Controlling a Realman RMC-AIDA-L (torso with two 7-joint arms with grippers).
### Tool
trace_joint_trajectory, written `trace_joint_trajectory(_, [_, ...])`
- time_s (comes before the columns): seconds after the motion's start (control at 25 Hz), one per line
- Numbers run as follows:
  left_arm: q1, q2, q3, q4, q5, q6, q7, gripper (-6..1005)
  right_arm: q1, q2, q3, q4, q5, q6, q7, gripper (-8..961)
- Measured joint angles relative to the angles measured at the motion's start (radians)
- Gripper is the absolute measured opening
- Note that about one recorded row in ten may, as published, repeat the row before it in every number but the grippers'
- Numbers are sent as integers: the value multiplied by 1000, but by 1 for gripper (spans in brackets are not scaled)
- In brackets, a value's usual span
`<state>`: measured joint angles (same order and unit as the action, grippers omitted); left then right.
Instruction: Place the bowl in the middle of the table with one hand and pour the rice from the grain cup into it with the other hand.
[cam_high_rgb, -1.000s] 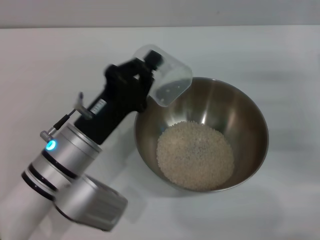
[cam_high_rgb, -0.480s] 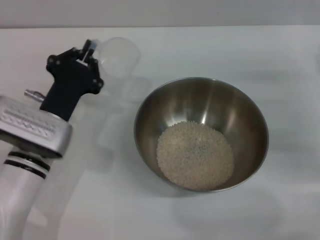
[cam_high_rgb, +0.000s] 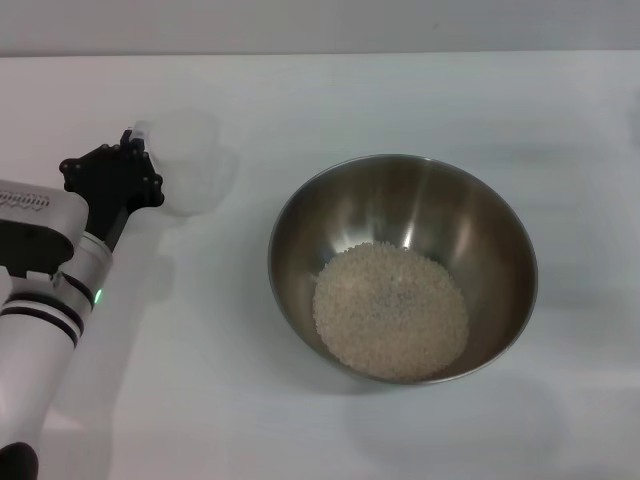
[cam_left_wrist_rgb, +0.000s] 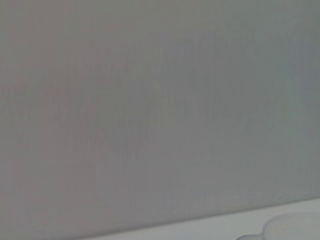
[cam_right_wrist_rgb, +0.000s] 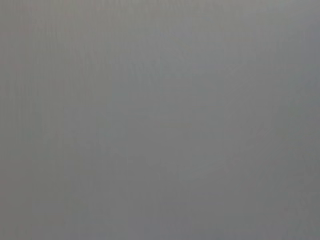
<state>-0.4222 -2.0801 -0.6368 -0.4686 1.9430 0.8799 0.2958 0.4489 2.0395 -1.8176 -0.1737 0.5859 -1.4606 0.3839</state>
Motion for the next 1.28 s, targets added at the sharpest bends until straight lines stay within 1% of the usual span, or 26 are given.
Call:
trace_joint_trajectory(0.4, [-9,0,4,16,0,-25,-5,15,-1,-1,0,3,0,-6,15,526])
trace_joint_trajectory(0.72, [5,1,6,13,-3,-32,-13,89,-1,-1,0,5,0,-3,15,526])
trace_joint_trajectory(0.88, [29,4,7,9,5,-21,-33,269,0,-2,0,6,0,4,15,526])
trace_joint_trajectory(0.92, [43,4,8,5,5,-11,-35,314,1,-2,0,8,0,4,15,526])
trace_joint_trajectory(1.0, [53,5,12,4,6,-1,-35,359,3,-3,0,11,0,5,14,526])
trace_joint_trajectory(1.12, [82,6,47,2,8,48,-38,427,6,-4,0,17,0,11,8,526])
trace_joint_trajectory(1.16, [94,6,64,2,9,72,-41,450,6,-4,0,19,0,16,7,526])
trace_joint_trajectory(1.28, [136,7,116,4,9,183,-74,468,3,-3,-6,24,0,37,3,526])
